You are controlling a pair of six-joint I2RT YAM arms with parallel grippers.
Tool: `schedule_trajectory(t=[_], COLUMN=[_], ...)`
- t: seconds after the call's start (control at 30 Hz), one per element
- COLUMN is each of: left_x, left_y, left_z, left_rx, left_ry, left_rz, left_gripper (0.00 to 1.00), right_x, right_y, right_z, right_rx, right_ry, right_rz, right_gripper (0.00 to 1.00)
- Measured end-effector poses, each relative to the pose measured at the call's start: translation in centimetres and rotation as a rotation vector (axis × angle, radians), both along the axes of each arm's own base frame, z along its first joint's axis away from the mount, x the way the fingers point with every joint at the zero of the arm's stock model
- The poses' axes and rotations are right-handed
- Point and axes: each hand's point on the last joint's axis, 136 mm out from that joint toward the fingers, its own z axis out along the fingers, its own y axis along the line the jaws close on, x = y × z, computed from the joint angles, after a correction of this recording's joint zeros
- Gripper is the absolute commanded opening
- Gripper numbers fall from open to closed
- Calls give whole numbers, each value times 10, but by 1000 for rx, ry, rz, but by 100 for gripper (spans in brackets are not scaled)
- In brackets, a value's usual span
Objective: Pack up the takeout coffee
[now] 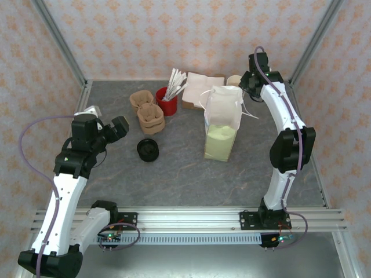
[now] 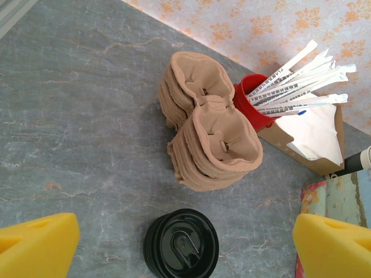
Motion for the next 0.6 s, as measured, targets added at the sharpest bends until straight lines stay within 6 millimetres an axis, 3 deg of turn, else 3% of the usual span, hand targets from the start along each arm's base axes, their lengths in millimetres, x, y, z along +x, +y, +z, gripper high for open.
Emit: schedule_trajectory(t=[0.6], left_x=[-1], left_y=[0], left_z=[7], left_rx=[-1], left_ry=[-10], left_rz=[0], left_gripper=[96], right_x=[4], right_y=[1], right_z=[-6], right_rx=[7], right_ry=[5], right_rz=[-3], right_gripper=[23])
